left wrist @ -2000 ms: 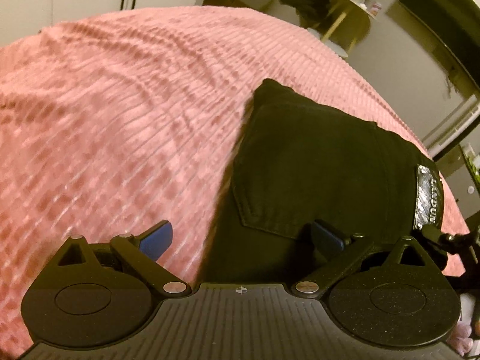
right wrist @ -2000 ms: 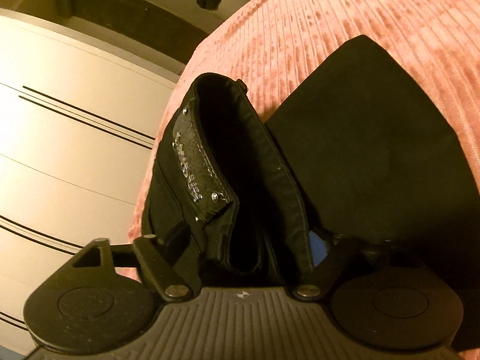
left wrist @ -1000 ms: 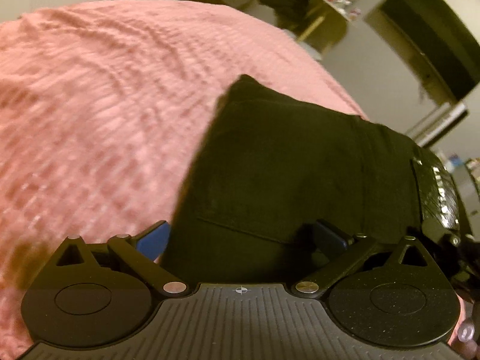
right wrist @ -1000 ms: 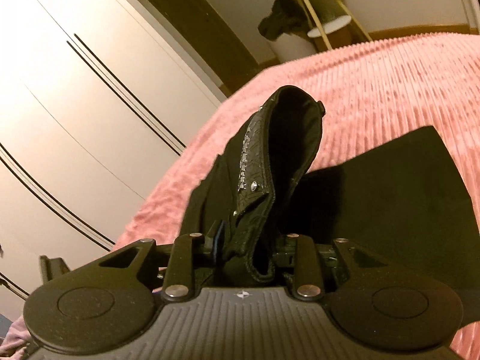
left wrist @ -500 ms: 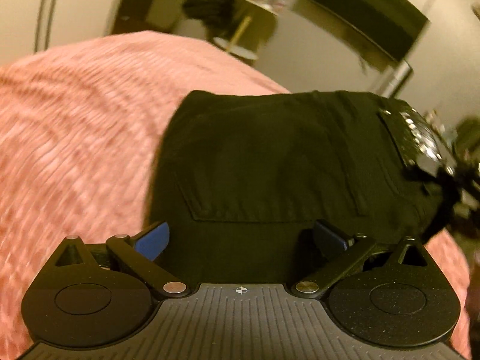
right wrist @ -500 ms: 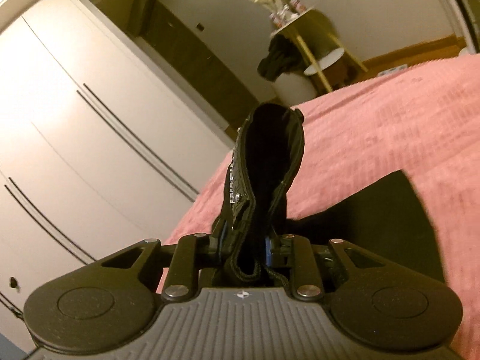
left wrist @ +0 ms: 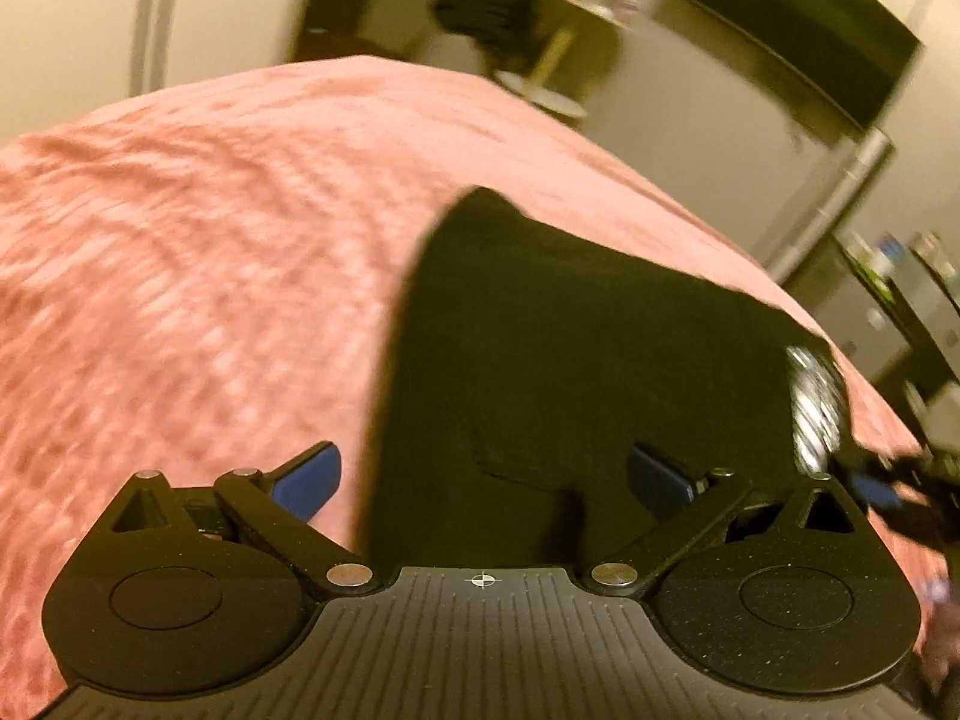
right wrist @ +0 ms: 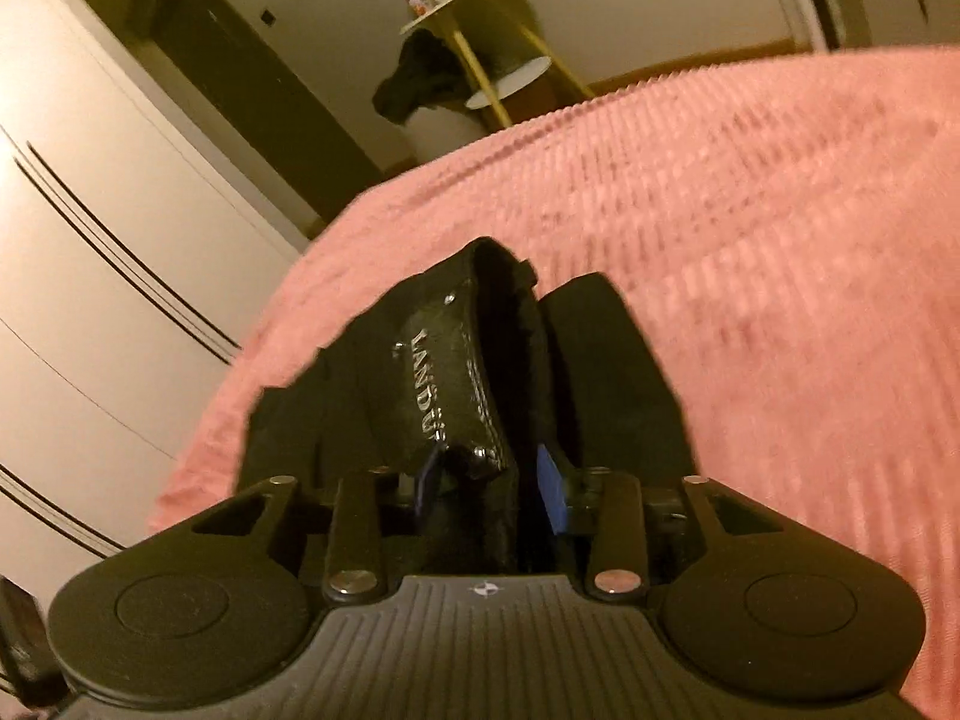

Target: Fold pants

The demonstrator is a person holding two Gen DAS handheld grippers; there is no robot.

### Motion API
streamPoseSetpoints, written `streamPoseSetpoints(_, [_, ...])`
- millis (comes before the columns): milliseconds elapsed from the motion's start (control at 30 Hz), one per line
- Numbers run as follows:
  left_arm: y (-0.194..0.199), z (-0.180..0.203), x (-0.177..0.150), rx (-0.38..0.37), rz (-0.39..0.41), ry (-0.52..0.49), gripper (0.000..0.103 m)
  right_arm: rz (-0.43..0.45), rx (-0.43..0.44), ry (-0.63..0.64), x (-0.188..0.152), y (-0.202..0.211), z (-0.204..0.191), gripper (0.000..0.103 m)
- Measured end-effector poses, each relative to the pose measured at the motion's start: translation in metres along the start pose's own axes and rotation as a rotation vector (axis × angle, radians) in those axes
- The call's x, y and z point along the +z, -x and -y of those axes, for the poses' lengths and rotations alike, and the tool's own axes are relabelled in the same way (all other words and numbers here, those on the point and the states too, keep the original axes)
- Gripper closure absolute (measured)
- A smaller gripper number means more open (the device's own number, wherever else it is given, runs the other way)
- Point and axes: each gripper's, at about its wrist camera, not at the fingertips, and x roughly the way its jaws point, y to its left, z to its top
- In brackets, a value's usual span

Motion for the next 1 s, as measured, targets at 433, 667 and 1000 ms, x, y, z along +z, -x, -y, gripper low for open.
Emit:
streamPoseSetpoints(433, [-0.024, -0.006, -0.001, 0.096, -0.097, -0.004, 0.000, 0.013, -0.066, 0.340, -0.024, 0.010, -0.074, 0.069])
streamPoseSetpoints(667, [-0.030, 0.002, -0.004, 0.059, -0.125, -0.041, 0.000, -0.214, -0.292, 0.346, -0.030, -0.049, -0.063, 0.070])
streamPoseSetpoints(1000, [-0.032, 0.004, -0.009, 0.026, -0.139, -0.074, 0.000, -0.221, -0.302, 0.387, -0.036, -0.058, -0.071, 0.049])
